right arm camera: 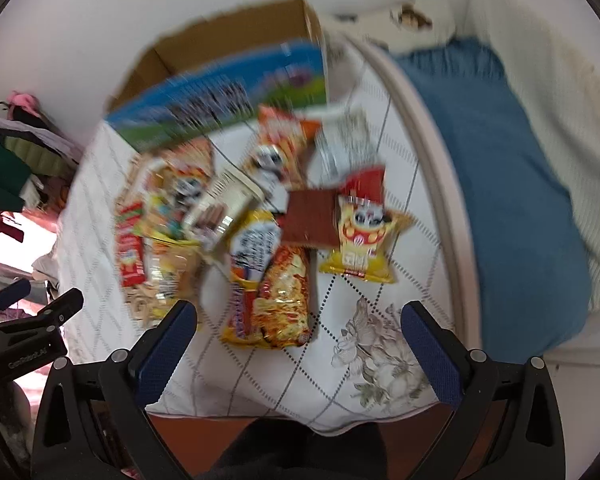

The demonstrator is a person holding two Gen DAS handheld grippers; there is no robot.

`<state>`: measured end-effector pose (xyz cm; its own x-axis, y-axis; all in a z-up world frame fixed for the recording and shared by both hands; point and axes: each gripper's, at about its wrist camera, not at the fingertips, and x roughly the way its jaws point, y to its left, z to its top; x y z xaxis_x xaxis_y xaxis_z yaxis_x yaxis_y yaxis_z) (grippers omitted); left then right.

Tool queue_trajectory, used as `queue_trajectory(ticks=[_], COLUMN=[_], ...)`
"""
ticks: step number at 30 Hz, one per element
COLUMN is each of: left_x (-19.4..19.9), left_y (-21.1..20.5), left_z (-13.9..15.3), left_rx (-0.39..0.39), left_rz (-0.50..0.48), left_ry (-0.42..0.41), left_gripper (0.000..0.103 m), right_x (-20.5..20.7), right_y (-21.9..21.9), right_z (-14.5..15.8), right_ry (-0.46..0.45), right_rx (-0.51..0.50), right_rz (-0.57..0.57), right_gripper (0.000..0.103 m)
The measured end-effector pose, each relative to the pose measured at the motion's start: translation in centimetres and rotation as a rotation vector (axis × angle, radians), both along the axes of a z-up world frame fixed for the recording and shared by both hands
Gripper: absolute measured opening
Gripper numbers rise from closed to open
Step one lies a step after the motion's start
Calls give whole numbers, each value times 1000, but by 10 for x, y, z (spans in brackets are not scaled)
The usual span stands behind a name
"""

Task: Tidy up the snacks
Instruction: 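Grasp the yellow egg-biscuit bag with left tool while right tool grasps the Korean noodle pack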

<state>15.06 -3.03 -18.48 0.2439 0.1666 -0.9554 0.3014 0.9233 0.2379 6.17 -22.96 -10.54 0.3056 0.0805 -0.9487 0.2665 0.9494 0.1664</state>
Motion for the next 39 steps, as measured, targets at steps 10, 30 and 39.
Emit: queue_trajectory(ticks=[10,30,39], left_x=[40,10,6], left_y=[-18,61,52], left_z=[-116,-167,-140], left_rx=[36,-208,-247], left_rz=[-32,259,219], left_ry=[217,339,332], left_gripper=[76,60,44], right_x=[54,41,30], right_y=[36,106,125], right_z=[-121,-205,-212], right_ry=[167,325,325], right_rx=[52,43,-5], right_rz=[113,101,57], right_gripper=[103,89,88])
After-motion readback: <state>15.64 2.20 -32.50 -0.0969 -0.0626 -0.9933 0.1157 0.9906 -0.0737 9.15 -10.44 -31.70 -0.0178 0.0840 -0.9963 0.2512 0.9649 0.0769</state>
